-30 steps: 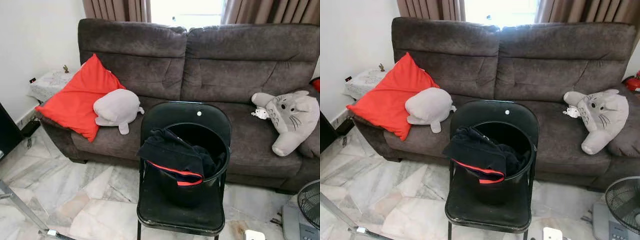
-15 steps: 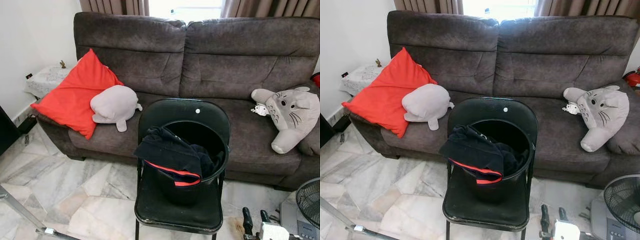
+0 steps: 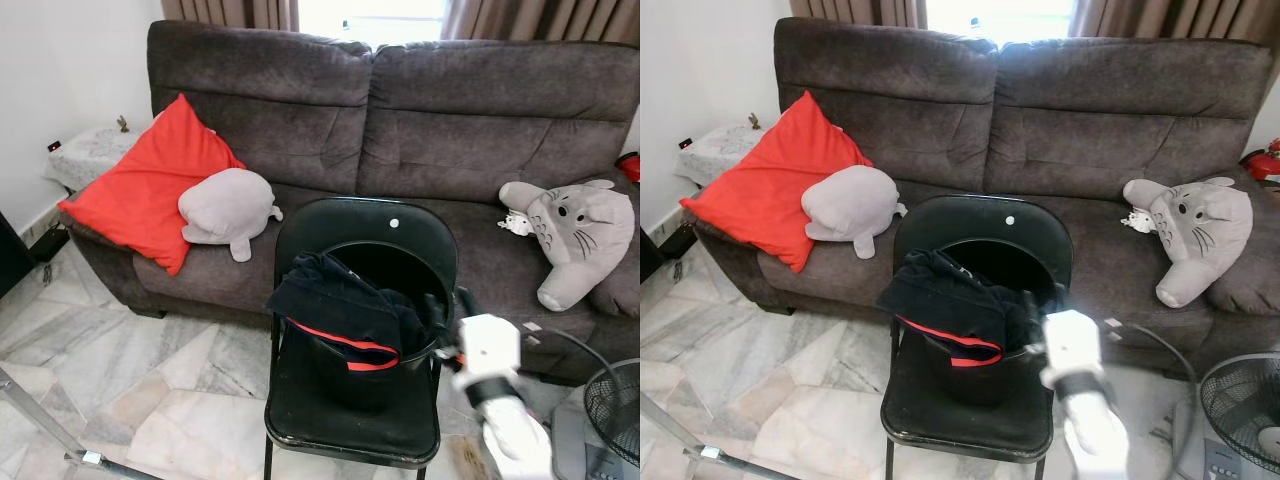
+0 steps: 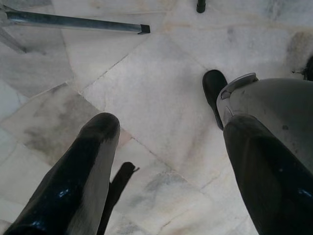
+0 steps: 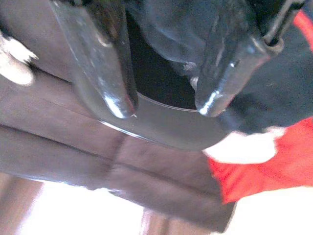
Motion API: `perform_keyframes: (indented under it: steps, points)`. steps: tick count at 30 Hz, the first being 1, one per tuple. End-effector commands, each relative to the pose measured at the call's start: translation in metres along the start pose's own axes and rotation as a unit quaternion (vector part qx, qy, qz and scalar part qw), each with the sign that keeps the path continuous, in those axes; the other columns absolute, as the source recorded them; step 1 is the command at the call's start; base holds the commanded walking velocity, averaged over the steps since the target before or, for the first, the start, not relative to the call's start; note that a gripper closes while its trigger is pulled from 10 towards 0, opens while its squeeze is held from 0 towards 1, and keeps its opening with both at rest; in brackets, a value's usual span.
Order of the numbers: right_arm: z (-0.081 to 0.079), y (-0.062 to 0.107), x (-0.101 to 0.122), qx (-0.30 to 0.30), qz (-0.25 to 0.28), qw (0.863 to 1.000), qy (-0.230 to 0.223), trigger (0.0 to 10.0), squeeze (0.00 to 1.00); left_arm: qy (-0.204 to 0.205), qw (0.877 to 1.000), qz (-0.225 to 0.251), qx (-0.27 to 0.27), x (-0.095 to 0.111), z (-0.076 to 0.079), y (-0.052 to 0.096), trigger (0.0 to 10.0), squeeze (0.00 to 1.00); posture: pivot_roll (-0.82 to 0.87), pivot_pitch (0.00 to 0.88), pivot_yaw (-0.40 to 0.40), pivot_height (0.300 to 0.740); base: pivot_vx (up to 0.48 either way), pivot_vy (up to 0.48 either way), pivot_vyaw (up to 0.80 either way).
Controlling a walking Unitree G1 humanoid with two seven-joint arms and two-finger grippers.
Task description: Hang hanger
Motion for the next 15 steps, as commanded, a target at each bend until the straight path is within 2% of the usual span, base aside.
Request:
perform_keyframes:
  steps: [1,3,5,6,8,12,13,15]
  points:
    - [-0.009,-0.009,0.007,0.024,-0.009,0.999,0.026,10.0,0.00,0.006,1.000,-0.004,0.002,-0.002,0.000,0.000,10.0,0.00,-0.01,0.000,0.026,0.740,0.000,0.000,0.00]
    - [-0.019,-0.021,0.020,0.037,0.005,0.999,0.033,10.0,0.00,0.005,1.000,-0.005,0.002,-0.002,0.000,0.000,10.0,0.00,0.00,0.000,0.022,0.740,0.000,0.000,0.00]
    - [-0.019,-0.025,0.031,0.019,0.030,0.999,0.019,10.0,0.00,0.006,1.000,-0.006,0.002,-0.002,0.000,0.000,10.0,0.00,0.00,0.000,0.022,0.740,0.000,0.000,0.00]
    - [-0.012,-0.023,0.041,-0.040,0.070,0.995,-0.060,10.0,0.00,0.017,1.000,-0.002,0.007,-0.002,-0.001,0.000,10.0,0.00,0.01,0.000,0.009,0.740,0.000,0.000,0.00]
    - [-0.006,-0.012,0.035,-0.075,0.073,0.989,-0.104,10.0,0.00,0.022,1.000,-0.001,0.010,-0.002,-0.001,0.000,10.0,0.00,0.01,0.000,0.009,0.740,0.000,0.000,0.00]
    - [0.005,0.012,0.014,-0.120,0.032,0.985,-0.123,10.0,0.00,0.022,1.000,-0.002,0.013,-0.002,-0.002,0.000,10.0,0.00,0.01,0.000,0.016,0.740,0.000,0.000,0.00]
    - [0.015,0.026,0.004,-0.153,0.013,0.977,-0.146,10.0,0.00,0.021,1.000,-0.002,0.014,-0.002,-0.003,0.000,10.0,0.00,0.00,0.000,0.019,0.740,0.000,0.000,0.00]
    - [0.027,0.042,-0.006,-0.192,-0.004,0.968,-0.162,10.0,0.00,0.020,1.000,-0.002,0.015,-0.002,-0.003,0.000,10.0,0.00,-0.01,0.000,0.021,0.740,0.000,0.000,0.00]
Point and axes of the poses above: a point about 5 cm out from each wrist's last joint towards the gripper, its own y axis pointing back from the gripper into the wrist, its own x axis along the axis of the wrist's last joint, z = x × y, the point moved 3 cm from there along -y, pointing out of the wrist towards the gripper, and after that the axes turned 9 degrees about -y, right-handed, at the moved point
